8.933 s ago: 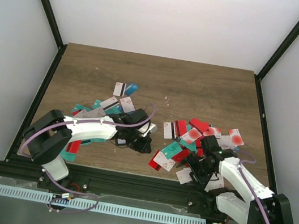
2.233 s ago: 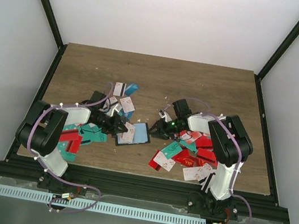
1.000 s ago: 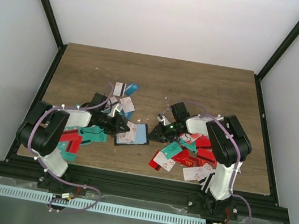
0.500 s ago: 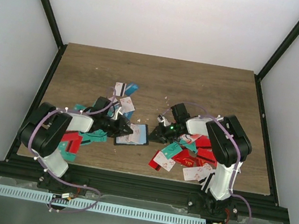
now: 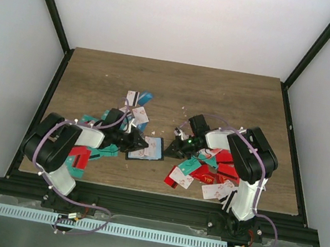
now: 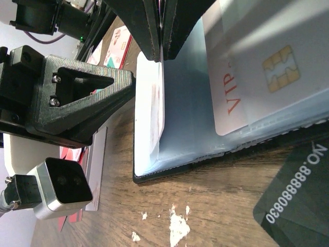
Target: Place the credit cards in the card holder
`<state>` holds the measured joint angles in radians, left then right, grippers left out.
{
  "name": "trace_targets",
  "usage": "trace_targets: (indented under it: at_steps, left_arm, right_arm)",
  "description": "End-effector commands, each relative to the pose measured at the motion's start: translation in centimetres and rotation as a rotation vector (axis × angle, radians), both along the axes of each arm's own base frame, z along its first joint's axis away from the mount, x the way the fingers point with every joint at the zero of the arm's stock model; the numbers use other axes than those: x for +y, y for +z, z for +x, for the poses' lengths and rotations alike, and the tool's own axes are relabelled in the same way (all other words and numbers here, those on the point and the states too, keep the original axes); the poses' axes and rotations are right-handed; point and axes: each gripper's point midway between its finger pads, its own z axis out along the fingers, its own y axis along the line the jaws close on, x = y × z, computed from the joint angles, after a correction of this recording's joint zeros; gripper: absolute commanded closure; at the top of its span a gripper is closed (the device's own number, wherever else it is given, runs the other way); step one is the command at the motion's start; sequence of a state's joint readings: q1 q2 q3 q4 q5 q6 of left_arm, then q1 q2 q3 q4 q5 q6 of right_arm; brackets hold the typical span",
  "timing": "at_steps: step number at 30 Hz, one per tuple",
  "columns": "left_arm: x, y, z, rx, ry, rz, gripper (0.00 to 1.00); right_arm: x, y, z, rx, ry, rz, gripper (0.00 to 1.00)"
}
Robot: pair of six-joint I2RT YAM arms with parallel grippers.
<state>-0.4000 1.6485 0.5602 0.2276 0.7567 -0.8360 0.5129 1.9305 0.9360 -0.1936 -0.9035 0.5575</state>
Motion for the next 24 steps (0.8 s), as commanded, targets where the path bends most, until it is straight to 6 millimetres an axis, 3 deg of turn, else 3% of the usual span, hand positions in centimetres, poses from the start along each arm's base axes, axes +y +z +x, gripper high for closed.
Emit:
trace_targets:
  at_steps: [1,17,24]
  left_arm:
    - [-0.3,-0.8,-0.2,0.007,0.014,0.012,0.96]
    - [-2.3,-1.3,-0.8,0.027,-0.024,0.016,0.96]
    - [-1.9,-0.6,-0.9,0.021,-0.032,0.055,0.87]
  right_arm:
    - [0.2,0.4,-0.6,0.020,0.005,0.004,0.93]
    - [0.4,1.1,-0.4,0.017,0.003,0.017,0.93]
    - [0.4,1.7,-0.1,-0.004,0.002,0.010,0.93]
